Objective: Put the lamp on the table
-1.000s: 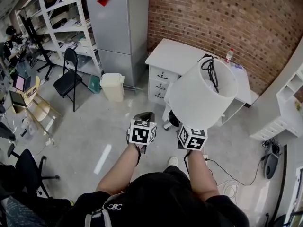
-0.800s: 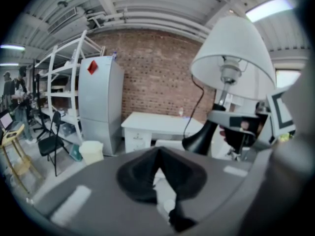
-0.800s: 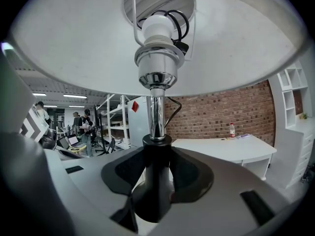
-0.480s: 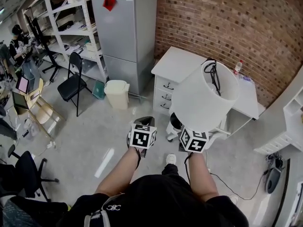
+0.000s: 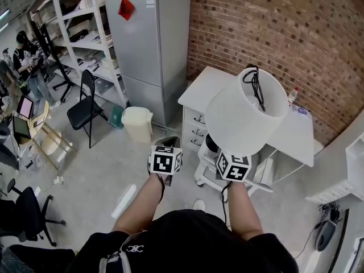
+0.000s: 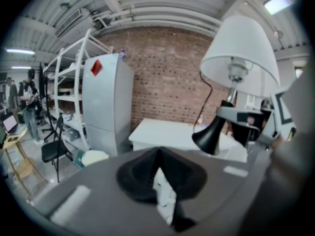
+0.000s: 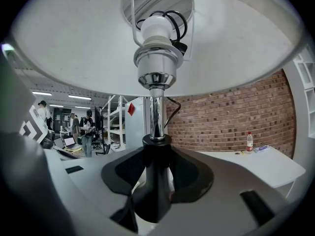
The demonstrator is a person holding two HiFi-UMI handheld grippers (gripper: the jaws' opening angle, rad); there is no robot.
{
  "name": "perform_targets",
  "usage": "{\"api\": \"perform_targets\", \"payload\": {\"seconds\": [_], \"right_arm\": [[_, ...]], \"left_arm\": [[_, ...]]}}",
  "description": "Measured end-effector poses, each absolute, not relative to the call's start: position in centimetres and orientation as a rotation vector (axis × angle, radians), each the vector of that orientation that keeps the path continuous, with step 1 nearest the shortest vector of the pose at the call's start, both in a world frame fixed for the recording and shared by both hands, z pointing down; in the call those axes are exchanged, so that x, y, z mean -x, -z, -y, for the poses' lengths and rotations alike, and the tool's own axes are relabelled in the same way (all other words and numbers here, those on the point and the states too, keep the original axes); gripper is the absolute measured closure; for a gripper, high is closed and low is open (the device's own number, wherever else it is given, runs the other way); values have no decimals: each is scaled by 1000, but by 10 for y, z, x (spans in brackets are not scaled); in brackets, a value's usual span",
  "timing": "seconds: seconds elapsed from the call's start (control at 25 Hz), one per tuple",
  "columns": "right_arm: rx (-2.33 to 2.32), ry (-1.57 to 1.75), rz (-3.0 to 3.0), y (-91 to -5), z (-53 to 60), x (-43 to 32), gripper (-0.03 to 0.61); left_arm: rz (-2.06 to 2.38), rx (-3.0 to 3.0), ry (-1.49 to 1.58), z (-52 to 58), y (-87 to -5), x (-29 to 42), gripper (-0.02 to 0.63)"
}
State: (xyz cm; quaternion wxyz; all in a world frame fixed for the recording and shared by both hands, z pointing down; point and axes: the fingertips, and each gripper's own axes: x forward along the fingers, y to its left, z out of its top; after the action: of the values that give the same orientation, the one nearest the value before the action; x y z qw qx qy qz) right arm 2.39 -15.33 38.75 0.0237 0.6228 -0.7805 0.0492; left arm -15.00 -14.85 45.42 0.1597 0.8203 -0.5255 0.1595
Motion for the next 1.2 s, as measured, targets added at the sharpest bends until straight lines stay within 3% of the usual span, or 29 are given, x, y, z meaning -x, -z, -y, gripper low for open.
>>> {"api": "perform_targets", "payload": {"seconds": [1.2], "right_arm": [[-2003,-229,2337,-410,389,-201,433]], "left_arm": [[1411,-2279,-578,351,-491,-2,612]]}}
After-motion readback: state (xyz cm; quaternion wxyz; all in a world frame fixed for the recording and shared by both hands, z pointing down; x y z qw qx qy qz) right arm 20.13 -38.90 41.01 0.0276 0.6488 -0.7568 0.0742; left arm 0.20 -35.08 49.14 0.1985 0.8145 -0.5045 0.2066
